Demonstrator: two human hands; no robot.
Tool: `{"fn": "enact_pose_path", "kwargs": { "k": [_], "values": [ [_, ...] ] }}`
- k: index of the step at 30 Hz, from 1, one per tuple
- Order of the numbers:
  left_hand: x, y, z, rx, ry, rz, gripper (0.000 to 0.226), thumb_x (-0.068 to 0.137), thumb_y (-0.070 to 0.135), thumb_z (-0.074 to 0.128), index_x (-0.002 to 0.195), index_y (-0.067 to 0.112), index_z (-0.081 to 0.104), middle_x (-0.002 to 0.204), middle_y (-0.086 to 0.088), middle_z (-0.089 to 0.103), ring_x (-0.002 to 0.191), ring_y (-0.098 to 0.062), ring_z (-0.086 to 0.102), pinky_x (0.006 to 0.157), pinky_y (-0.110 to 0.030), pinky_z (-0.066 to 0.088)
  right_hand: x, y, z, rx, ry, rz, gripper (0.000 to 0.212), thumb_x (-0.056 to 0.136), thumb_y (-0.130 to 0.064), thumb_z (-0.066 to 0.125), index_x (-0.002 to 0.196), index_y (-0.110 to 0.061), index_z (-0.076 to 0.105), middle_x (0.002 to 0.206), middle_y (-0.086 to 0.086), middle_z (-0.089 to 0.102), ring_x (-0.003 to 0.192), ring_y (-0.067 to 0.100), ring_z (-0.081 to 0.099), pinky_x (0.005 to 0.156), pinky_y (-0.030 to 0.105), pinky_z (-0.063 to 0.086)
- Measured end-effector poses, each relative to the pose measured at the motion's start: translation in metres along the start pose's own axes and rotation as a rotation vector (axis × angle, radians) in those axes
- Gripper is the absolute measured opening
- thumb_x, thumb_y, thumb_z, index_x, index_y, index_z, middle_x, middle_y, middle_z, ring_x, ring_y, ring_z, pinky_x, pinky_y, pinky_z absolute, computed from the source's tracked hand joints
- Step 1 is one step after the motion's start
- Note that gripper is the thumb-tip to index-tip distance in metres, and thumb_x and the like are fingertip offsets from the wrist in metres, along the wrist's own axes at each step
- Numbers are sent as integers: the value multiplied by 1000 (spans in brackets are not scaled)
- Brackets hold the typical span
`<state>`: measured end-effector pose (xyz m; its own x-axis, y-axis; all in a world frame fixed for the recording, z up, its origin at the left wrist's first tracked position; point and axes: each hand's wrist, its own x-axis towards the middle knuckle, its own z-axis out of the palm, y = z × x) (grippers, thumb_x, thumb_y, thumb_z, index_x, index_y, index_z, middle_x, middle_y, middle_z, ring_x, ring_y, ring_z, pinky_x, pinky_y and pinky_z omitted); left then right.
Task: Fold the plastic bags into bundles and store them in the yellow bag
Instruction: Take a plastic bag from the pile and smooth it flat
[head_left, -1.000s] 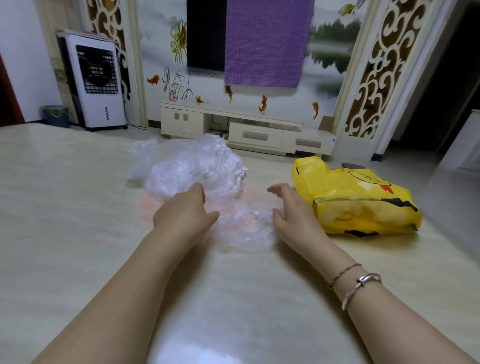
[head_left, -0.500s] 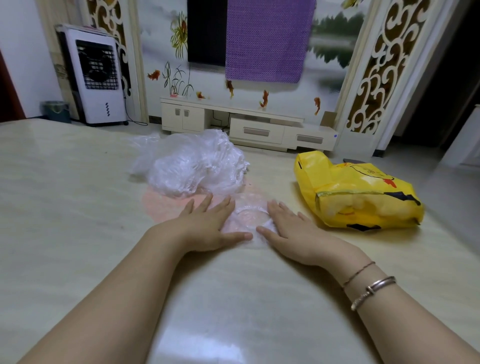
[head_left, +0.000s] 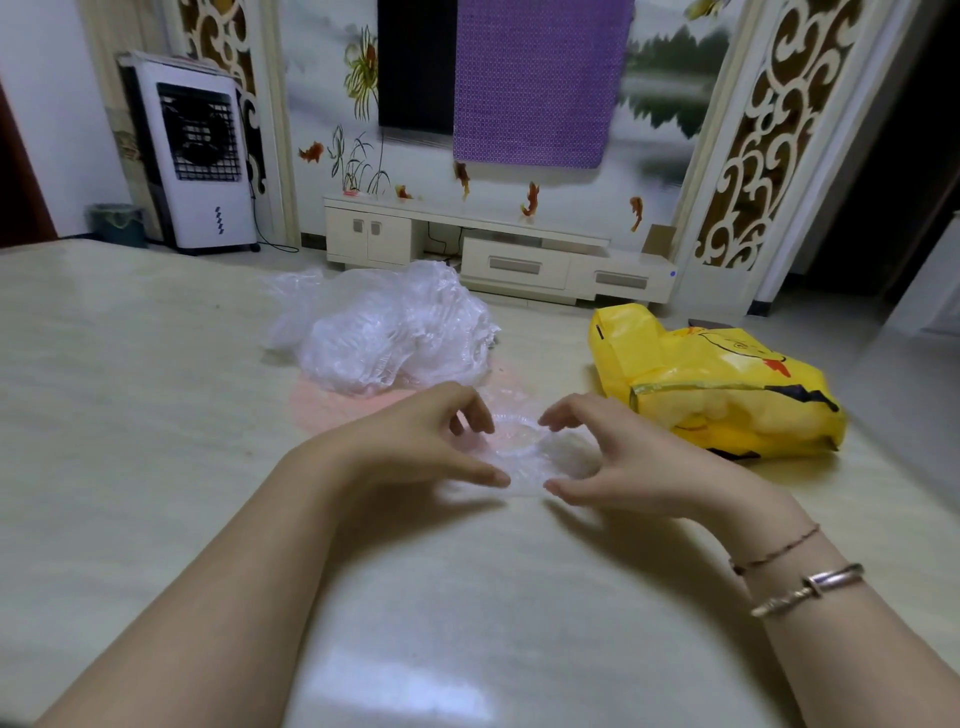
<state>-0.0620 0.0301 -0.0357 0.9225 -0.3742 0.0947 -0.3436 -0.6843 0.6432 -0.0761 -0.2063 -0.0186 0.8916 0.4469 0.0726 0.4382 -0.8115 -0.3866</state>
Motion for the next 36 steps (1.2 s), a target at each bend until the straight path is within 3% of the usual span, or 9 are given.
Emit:
{"fn": "enact_pose_path", "kwargs": {
  "k": [4, 11, 14, 17, 21, 25, 30, 33, 36],
  "values": [
    [-3, 3, 1, 30, -52, -32, 58, 63, 50, 84, 109, 35, 53, 106, 22, 46, 98, 5, 48, 78, -17, 40, 1, 2, 5, -46, -30, 23, 45, 80, -22, 63, 122, -28, 48, 116, -14, 49, 110, 5, 47, 93, 22, 43],
    [-4, 2, 2, 31, 1, -19, 50, 72, 38, 78, 113, 33, 50, 109, 18, 46, 98, -3, 52, 86, -21, 45, 20, 7, 22, -29, 324, 14, 9, 89, -17, 53, 89, -15, 62, 83, -3, 63, 80, 16, 56, 71, 35, 45],
    [0, -2, 2, -4, 18, -35, 40, 77, 35, 73, 110, 32, 50, 109, 16, 50, 92, -5, 55, 83, -26, 48, 24, 6, 24, 152, 391, 71, 17, 89, -21, 55, 79, -11, 63, 75, 5, 65, 74, 20, 58, 66, 32, 42],
    [7, -4, -1, -11, 140, -84, 6, 90, 26, 55, 94, 22, 55, 93, 6, 61, 80, -14, 57, 68, -25, 44, 26, 3, 24, 320, 437, 113, 21, 90, -17, 53, 75, -7, 63, 71, 6, 68, 70, 21, 60, 64, 31, 43],
    [15, -8, -2, -37, 280, -185, 19, 95, 19, 46, 80, 16, 58, 76, 0, 63, 74, -20, 59, 67, -30, 45, 31, 3, 29, 321, 436, 197, 25, 93, -21, 53, 78, -3, 61, 62, 4, 66, 60, 17, 54, 51, 25, 40],
    [14, -10, 5, 150, 334, -257, 13, 90, 20, 47, 91, 13, 58, 89, -3, 61, 86, -25, 57, 70, -33, 43, 37, 6, 35, 99, 435, 262, 21, 91, -29, 58, 78, -12, 58, 68, -3, 55, 71, 19, 53, 57, 32, 35],
    [10, -2, 11, 413, 375, -346, 10, 88, 14, 48, 98, 14, 45, 94, -1, 47, 87, -25, 46, 68, -30, 33, 41, -3, 41, -194, 374, 296, 24, 92, -34, 52, 103, -14, 51, 97, 4, 56, 94, 27, 55, 62, 34, 35],
    [9, -2, 12, 423, 378, -334, 14, 89, 15, 49, 102, 13, 46, 100, -2, 46, 95, -27, 49, 71, -31, 35, 42, -1, 42, -250, 353, 308, 29, 93, -36, 51, 105, -10, 52, 108, 8, 49, 100, 30, 53, 70, 36, 40],
    [11, -9, 10, 236, 383, -297, 20, 83, 14, 55, 103, 16, 54, 107, -2, 50, 97, -25, 53, 76, -33, 44, 40, 1, 41, -130, 335, 276, 15, 88, -28, 56, 88, -13, 55, 102, 8, 48, 102, 27, 47, 76, 34, 37]
  ]
}}
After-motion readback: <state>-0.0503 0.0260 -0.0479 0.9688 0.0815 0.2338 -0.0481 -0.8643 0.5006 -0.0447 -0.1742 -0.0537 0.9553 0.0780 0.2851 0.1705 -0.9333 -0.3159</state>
